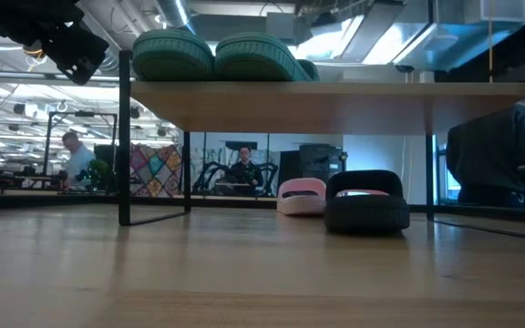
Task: Pick and place slides into the shelf
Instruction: Put the right black slipper under the shelf
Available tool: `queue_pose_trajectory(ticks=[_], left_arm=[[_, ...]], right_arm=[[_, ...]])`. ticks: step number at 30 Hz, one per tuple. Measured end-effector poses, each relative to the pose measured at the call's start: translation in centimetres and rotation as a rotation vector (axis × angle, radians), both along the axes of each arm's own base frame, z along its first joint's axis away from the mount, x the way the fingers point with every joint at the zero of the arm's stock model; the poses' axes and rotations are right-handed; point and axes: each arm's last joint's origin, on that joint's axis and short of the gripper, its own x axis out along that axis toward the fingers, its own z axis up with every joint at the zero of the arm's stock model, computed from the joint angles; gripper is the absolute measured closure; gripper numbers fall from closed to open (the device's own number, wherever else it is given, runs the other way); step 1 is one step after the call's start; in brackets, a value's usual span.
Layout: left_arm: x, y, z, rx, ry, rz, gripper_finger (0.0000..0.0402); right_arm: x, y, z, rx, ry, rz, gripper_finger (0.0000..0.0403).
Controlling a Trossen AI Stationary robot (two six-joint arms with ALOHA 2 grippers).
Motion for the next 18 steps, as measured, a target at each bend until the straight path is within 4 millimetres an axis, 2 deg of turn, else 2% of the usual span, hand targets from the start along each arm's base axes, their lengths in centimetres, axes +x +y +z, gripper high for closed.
queue_pose_trajectory(ticks=[4, 8, 18], left_arm=[[0.0, 0.0, 0.0, 0.007, -0.001, -0.002, 0.0231], [0.0, 0.0, 0.0, 0.007, -0.001, -0.002, 0.0231], [0.0, 0.0, 0.0, 0.011, 0.001, -0.003, 0.0231]], right_arm=[[1.4, 0.8, 1.7, 0.076, -0.071, -0.046, 0.0388], [3.7, 0.8, 2.8, 0.152, -0.166, -0.098, 0.0388], [8.8, -3.2, 3.1, 0.139, -0.219, -0.311, 0.0389]])
